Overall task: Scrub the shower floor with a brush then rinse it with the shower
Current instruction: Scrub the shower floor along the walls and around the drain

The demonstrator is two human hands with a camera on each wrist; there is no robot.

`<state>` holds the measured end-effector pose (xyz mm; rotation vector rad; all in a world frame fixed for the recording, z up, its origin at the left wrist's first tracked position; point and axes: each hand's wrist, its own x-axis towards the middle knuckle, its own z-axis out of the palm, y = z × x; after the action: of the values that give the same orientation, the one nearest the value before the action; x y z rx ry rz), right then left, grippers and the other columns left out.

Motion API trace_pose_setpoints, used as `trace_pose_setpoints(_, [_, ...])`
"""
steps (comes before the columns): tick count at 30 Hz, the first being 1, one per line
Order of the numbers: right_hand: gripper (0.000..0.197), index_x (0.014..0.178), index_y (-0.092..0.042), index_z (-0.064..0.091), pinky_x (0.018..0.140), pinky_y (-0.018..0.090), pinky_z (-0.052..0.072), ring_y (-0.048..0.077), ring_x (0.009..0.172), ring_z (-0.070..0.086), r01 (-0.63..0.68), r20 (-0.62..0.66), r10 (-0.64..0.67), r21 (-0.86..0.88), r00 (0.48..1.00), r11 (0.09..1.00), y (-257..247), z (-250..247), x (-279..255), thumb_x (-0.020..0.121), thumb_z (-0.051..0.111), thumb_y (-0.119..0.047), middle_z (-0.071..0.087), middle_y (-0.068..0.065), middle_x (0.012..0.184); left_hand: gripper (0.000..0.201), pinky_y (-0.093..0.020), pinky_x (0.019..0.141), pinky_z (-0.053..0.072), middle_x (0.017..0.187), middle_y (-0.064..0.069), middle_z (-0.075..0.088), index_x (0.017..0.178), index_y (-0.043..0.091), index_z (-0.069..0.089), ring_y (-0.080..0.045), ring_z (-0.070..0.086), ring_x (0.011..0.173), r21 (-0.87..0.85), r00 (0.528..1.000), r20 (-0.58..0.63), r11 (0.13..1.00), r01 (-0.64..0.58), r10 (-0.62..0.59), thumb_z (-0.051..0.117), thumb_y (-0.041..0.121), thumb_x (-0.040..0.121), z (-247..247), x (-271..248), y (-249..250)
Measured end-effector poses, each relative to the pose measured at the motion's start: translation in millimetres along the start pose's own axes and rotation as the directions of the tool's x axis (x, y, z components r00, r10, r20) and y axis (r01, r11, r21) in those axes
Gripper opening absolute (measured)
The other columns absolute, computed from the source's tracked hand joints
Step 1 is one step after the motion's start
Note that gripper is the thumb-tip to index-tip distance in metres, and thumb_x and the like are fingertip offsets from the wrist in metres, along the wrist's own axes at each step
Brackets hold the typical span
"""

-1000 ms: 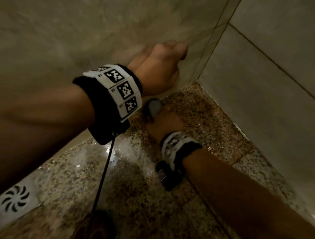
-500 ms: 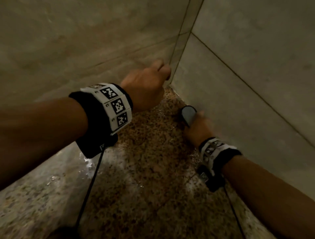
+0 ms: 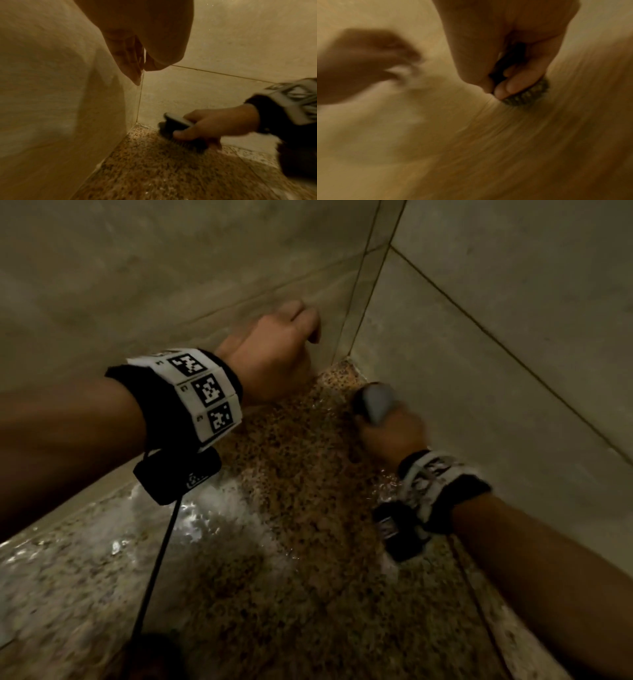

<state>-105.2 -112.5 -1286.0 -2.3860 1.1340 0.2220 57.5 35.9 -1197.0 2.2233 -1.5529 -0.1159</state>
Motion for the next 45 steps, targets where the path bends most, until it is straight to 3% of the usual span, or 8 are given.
trace_pose_setpoints(5, [0.053,0.114,-0.002,0.057,0.050,0.021,0.035,0.019,0.064,0.054,0.129,0.055,-0.123,-0.117,0.991,0.985,-8.2,58.2,-39.5,0.084,0.059,-0.046,0.057,0.004,0.081,0.054,-0.048,0.072,0.049,0.106,-0.016,0.053,0.103,0.006,0.053,-0.036,0.055,0.086,-0.008,0.998,0.042,0.999,0.049,-0.049,0.023,0.038,0.072,2.5,-21.8,-10.0])
trace_pose_setpoints(9, [0.071,0.133,-0.005,0.048,0.083,0.036,0.046,0.035,0.106,0.059,0.488,0.324,-0.450,-0.042,0.832,0.872,-91.0,112.6,-110.6,0.088,0.035,-0.057,0.058,0.016,0.120,0.033,-0.048,0.070,0.049,0.111,-0.018,0.051,0.109,0.005,0.052,-0.038,0.055,0.085,0.054,0.993,0.083,0.995,0.083,-0.088,0.038,0.018,0.083,2.7,-33.0,-1.0])
trace_pose_setpoints(16, [0.055,0.120,-0.013,0.058,0.057,0.025,0.043,0.020,0.073,0.055,0.150,0.044,-0.150,0.012,0.988,0.989,-53.5,53.7,-37.4,0.085,0.055,-0.056,0.062,0.006,0.094,0.027,-0.043,0.076,0.048,0.113,-0.015,0.051,0.110,0.005,0.051,-0.033,0.055,0.090,0.029,0.992,-0.010,0.991,0.129,-0.128,0.046,0.009,0.083,-13.0,-48.6,-1.3])
trace_pose_setpoints(20, [0.057,0.123,-0.002,0.052,0.060,0.029,0.041,0.032,0.094,0.063,0.032,0.044,-0.031,-0.030,0.999,0.999,-68.7,60.1,-42.0,0.083,0.065,-0.042,0.061,0.016,0.111,0.024,-0.040,0.077,0.048,0.110,-0.016,0.052,0.106,0.005,0.052,-0.031,0.054,0.090,-0.007,0.984,-0.025,0.985,0.174,-0.174,0.048,0.008,0.083,-16.4,-67.4,-17.0])
trace_pose_setpoints(26, [0.037,0.110,-0.008,0.062,0.089,0.037,0.046,0.033,0.110,0.058,0.493,0.408,-0.452,0.007,0.793,0.870,-149.1,116.0,-119.9,0.096,0.051,-0.040,0.062,0.018,0.118,0.025,-0.040,0.079,0.047,0.109,-0.017,0.053,0.105,0.004,0.052,-0.033,0.055,0.093,0.020,0.986,-0.002,0.986,0.167,-0.167,0.049,0.006,0.081,-14.9,-74.7,-17.5])
trace_pose_setpoints(29, [0.033,0.086,-0.018,0.060,0.076,0.031,0.051,0.030,0.095,0.066,0.394,0.362,-0.401,0.099,0.841,0.914,-122.4,89.8,-109.0,0.095,0.052,-0.049,0.069,0.014,0.103,0.026,-0.039,0.078,0.048,0.109,-0.019,0.054,0.106,0.003,0.054,-0.035,0.056,0.091,0.030,0.992,-0.015,0.991,0.129,-0.129,0.049,0.006,0.081,-13.1,-73.2,-12.4])
trace_pose_setpoints(37, [0.063,0.126,-0.001,0.055,0.071,0.033,0.040,0.035,0.102,0.062,-0.155,-0.086,0.136,-0.273,0.987,0.949,50.3,-12.6,-32.1,0.093,0.049,-0.054,0.062,0.019,0.114,0.025,-0.041,0.078,0.046,0.109,-0.021,0.054,0.106,0.001,0.053,-0.036,0.054,0.093,0.018,0.991,0.007,0.991,0.134,-0.134,0.048,0.004,0.082,-6.1,-71.9,-6.7])
trace_pose_setpoints(45, [0.036,0.068,-0.023,0.038,0.052,0.033,0.034,0.018,0.053,0.035,0.410,0.419,-0.420,0.120,0.805,0.904,-70.2,85.3,-133.3,0.093,0.056,-0.043,0.041,0.000,0.065,0.025,-0.042,0.081,0.048,0.114,-0.009,0.053,0.111,0.011,0.053,-0.031,0.055,0.098,0.019,0.991,0.128,0.999,0.039,-0.042,0.049,0.012,0.087,23.1,-42.2,45.2])
